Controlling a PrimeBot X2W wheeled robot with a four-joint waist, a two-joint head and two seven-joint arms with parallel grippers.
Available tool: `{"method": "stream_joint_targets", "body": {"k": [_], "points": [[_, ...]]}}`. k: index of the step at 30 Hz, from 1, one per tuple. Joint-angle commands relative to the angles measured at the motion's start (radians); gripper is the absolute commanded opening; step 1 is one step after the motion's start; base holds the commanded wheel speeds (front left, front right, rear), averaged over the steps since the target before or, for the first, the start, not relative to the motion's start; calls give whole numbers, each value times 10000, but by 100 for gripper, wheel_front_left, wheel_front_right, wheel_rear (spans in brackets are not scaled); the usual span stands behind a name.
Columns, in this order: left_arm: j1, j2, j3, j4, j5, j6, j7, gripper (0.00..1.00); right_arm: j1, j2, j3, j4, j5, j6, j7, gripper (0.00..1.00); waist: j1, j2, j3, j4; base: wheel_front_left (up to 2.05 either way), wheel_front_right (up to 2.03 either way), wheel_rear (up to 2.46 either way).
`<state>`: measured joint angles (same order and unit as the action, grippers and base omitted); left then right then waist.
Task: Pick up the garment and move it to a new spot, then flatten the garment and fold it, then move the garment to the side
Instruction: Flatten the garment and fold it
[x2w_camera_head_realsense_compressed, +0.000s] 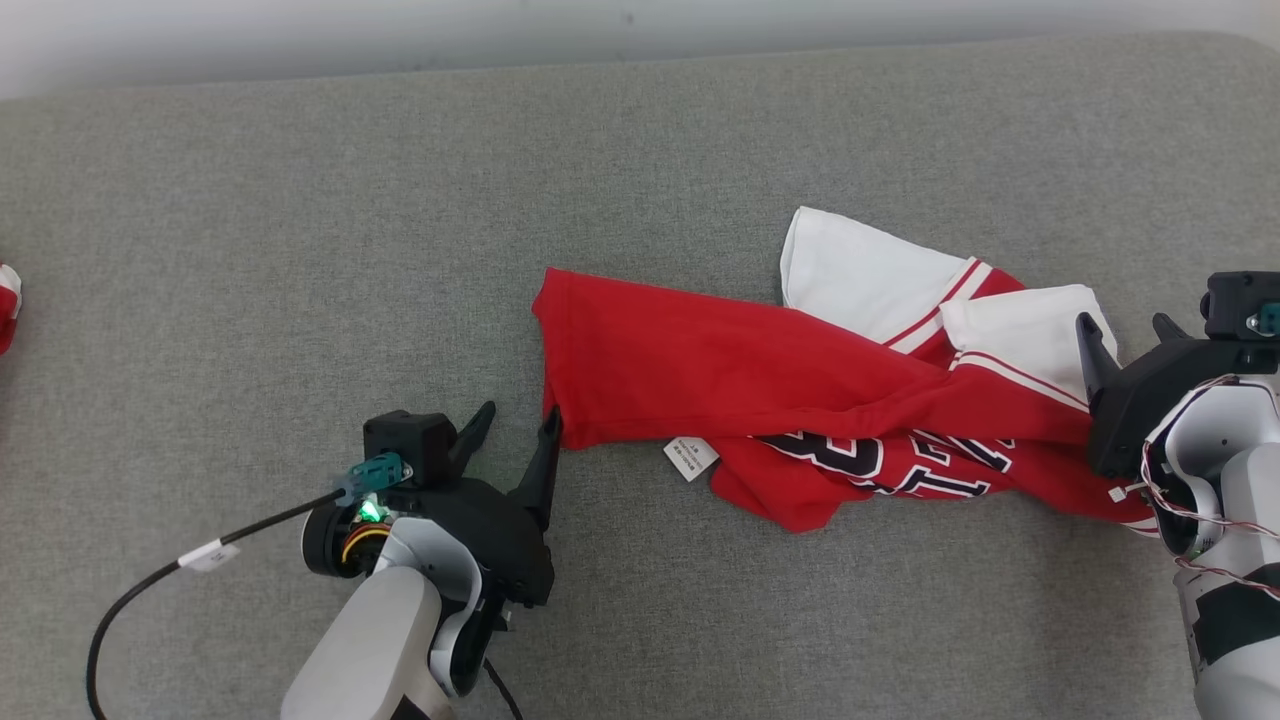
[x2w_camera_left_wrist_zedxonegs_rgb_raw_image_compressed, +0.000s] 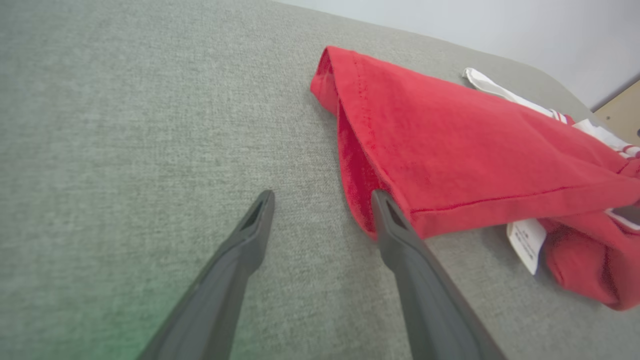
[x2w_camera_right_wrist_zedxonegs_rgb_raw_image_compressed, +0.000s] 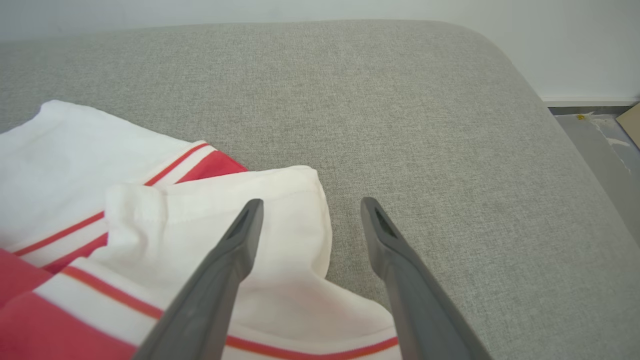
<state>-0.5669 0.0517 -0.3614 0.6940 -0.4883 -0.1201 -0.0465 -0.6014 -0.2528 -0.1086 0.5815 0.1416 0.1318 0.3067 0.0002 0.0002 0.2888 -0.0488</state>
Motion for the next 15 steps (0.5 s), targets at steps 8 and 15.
{"method": "stream_joint_targets", "body": {"k": [8, 15], "points": [[135, -13, 2, -724, -5, 1147, 48, 100, -120, 24, -280, 365, -231, -22, -271, 100, -2, -2, -212, -4, 0, 0, 0], [637, -12, -575, -2191, -403, 1761, 1731, 100, -157, 85, -367, 345, -377, -22, -212, 100, -2, -2, -321, 15, 0, 0, 0]]}}
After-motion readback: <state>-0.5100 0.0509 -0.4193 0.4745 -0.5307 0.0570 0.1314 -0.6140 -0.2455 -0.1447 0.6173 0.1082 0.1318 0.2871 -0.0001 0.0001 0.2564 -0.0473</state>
